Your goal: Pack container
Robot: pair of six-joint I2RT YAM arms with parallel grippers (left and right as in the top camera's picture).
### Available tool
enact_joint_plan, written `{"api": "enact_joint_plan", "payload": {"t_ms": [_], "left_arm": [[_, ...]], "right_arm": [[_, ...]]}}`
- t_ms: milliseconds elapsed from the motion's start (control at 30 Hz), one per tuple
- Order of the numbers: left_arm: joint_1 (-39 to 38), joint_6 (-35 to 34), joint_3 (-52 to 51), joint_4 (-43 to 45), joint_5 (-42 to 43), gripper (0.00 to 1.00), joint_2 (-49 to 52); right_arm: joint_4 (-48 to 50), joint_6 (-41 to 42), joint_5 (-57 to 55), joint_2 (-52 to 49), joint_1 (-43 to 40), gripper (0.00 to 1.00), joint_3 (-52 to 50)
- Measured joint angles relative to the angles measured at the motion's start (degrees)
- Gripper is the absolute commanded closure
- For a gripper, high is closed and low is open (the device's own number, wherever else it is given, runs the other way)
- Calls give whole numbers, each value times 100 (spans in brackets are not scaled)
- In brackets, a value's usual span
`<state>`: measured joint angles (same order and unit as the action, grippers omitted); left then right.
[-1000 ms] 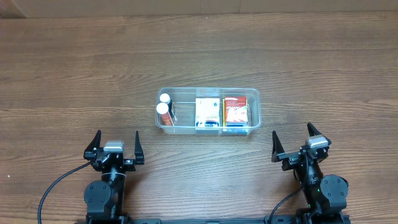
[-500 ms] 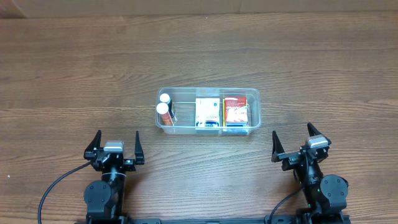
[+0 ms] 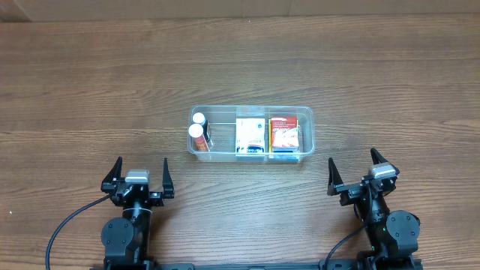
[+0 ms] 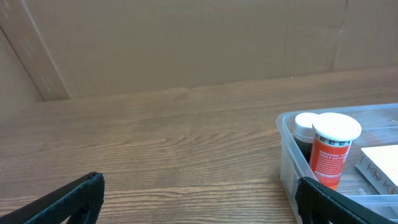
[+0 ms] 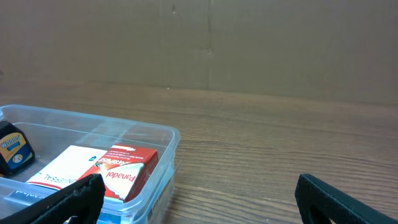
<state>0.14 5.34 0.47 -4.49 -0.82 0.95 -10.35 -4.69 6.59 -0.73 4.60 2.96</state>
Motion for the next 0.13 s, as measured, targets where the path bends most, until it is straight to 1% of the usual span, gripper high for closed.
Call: {"api": "enact_joint_plan", "payload": {"t_ms": [133], "left_arm": [[0,0,0,0,0,0,0]], "right_arm": [[2,-2,0,0,0,0,0]]}}
